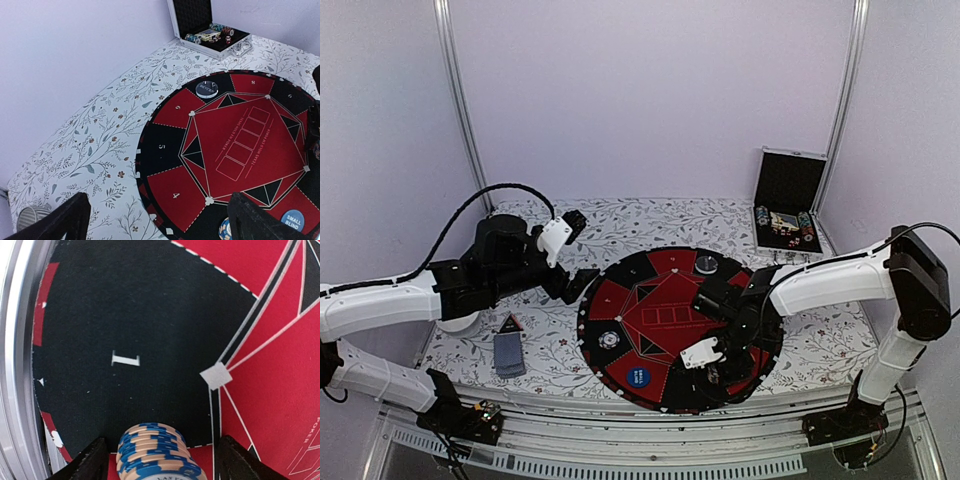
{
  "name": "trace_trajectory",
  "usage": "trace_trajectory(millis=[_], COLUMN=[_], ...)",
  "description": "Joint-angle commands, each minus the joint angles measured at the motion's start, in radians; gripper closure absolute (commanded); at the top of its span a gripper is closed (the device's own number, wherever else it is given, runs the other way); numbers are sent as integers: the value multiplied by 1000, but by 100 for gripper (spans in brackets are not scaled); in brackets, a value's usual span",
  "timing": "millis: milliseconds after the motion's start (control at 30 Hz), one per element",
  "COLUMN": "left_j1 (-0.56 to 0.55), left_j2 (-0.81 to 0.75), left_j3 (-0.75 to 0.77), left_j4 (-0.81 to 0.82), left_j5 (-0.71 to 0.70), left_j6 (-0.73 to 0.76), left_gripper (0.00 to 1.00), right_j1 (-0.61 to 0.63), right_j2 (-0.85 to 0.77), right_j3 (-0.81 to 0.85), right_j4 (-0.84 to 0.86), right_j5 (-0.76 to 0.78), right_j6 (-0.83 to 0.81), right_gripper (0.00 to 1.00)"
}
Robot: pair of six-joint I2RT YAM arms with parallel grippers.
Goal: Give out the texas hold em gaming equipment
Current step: Adjust the poker chips pile in the big blind area.
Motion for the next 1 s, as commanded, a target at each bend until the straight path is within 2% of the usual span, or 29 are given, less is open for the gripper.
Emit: trace_trajectory(millis=[0, 367, 567, 667, 700, 733, 800, 900, 933, 967], left_j1=[4, 4, 4, 4, 4, 4, 5, 4, 4, 4], left_j2=[4, 7, 6, 6, 6, 6, 6, 5, 4, 5], left_j3=[-12, -12, -12, -11, -12, -11, -12, -11, -11, -11], left_j4=[-6, -6, -6, -8, -8, -7, -8, -7, -8, -8], left_j5=[8, 5, 5, 6, 5, 5, 6, 6, 5, 4], left_j6=[6, 7, 5, 6, 8, 8, 7, 7, 8, 7], left_gripper=[2, 2, 2, 2, 2, 2, 2, 2, 2, 2], right_j1=[20, 33, 33, 33, 34, 34, 33, 33, 34, 34], right_j2=[28, 17, 13, 12, 11, 11, 10, 10, 9, 8], right_j3=[1, -17, -21, -23, -23, -22, -22, -18, -17, -16], right_j4=[14, 14, 3, 0, -1, 0, -1, -8, -5, -2], right_j5=[17, 45, 58, 60, 60, 62, 64, 54, 54, 55], right_j6=[22, 46, 67, 69, 70, 71, 72, 72, 74, 78], right_gripper=[30, 67, 76, 77, 73, 65, 38, 14, 3, 1])
